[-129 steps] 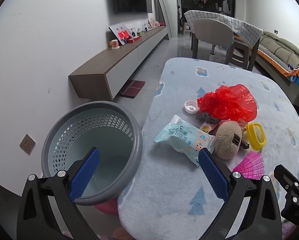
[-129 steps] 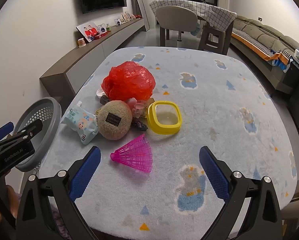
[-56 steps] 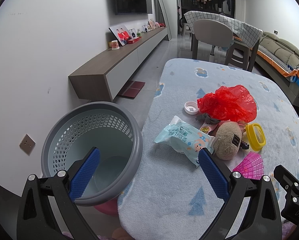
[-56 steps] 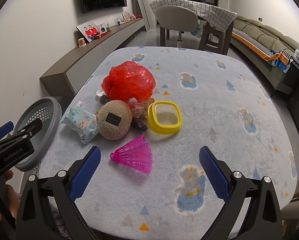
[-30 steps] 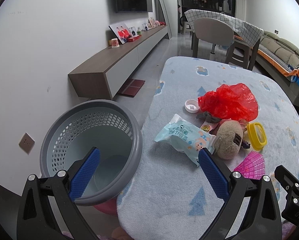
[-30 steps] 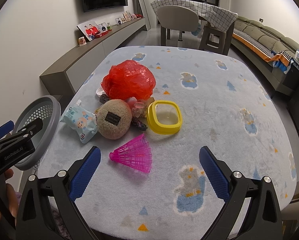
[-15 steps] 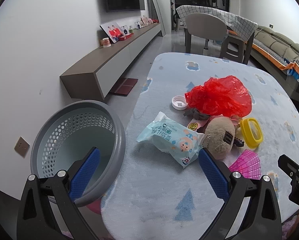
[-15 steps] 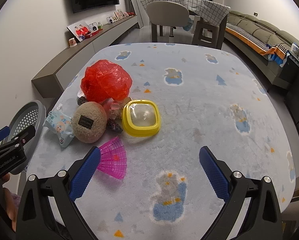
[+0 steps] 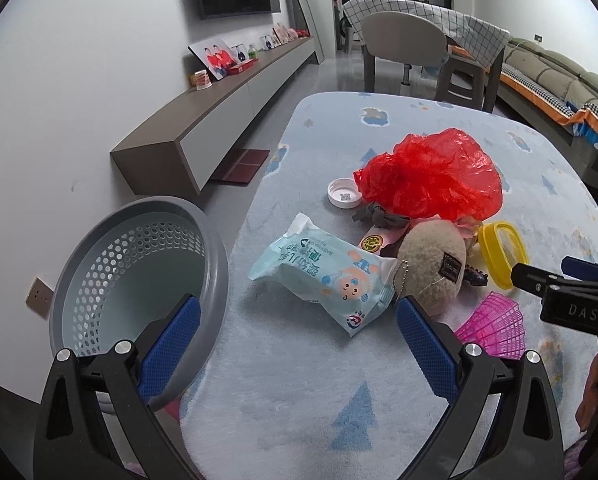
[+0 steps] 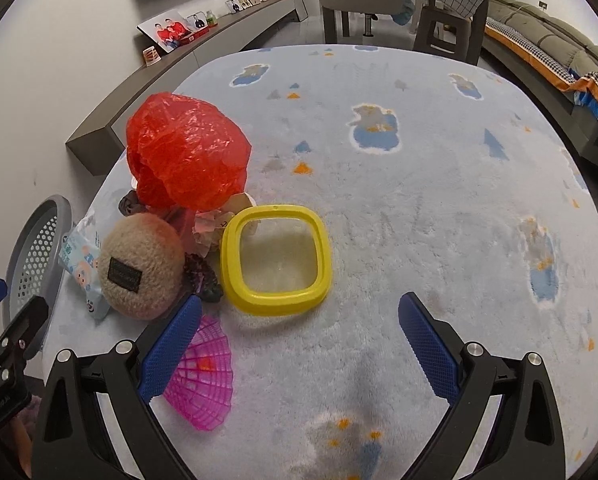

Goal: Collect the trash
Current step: 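Reach the right tool to the yellow square lid and close on it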

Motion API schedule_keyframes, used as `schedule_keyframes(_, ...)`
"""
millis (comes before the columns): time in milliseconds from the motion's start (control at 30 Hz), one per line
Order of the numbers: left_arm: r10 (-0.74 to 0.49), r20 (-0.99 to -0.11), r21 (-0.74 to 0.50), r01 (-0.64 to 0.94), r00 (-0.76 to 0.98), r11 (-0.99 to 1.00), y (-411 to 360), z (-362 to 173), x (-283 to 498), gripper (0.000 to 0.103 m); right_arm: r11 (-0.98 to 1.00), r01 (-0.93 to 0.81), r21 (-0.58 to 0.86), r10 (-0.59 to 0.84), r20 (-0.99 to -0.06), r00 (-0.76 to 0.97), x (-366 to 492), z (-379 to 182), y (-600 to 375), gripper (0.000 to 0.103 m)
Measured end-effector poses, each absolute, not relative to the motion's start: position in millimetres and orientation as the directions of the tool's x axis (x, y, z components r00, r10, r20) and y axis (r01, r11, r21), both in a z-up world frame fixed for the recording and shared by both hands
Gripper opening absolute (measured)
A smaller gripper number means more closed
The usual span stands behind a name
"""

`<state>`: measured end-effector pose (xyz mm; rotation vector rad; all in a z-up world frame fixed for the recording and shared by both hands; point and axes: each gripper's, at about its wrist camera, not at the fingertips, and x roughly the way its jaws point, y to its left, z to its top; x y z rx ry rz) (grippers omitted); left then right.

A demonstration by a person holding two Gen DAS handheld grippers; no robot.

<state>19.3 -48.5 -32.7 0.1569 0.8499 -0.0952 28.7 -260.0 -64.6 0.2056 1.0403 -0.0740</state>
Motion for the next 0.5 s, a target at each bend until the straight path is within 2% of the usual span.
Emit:
schedule_keyframes(100,-0.028,-0.759,0.094,0.151,0.651,0.984,-49,-35,19,0.097,0.969,0.162,0.185,0.082,-0.864,0.496,40,-70,-266,0.094)
schedule_keyframes(433,-0.035,-0.762,0.099,0.169,0.647,0.981,-53,-36,19,0.097,0.969,0.171,0.180,0.080,-0.879,0.470,61,-86,-267,0.093)
schedule_keyframes(467,-0.037,-0.761,0.099,0.171,0.647,0.980,-53,-36,18,0.097,0.968,0.170,0.183,0.083,-0.877,0.474,62,-86,-266,0.090)
schedule_keyframes(500,-0.038,-0.761,0.099,0.174,0.648,0.980,-54,-37,18,0.097,0.969,0.166,0.182,0.083,-0.876,0.475,62,-86,-266,0.083)
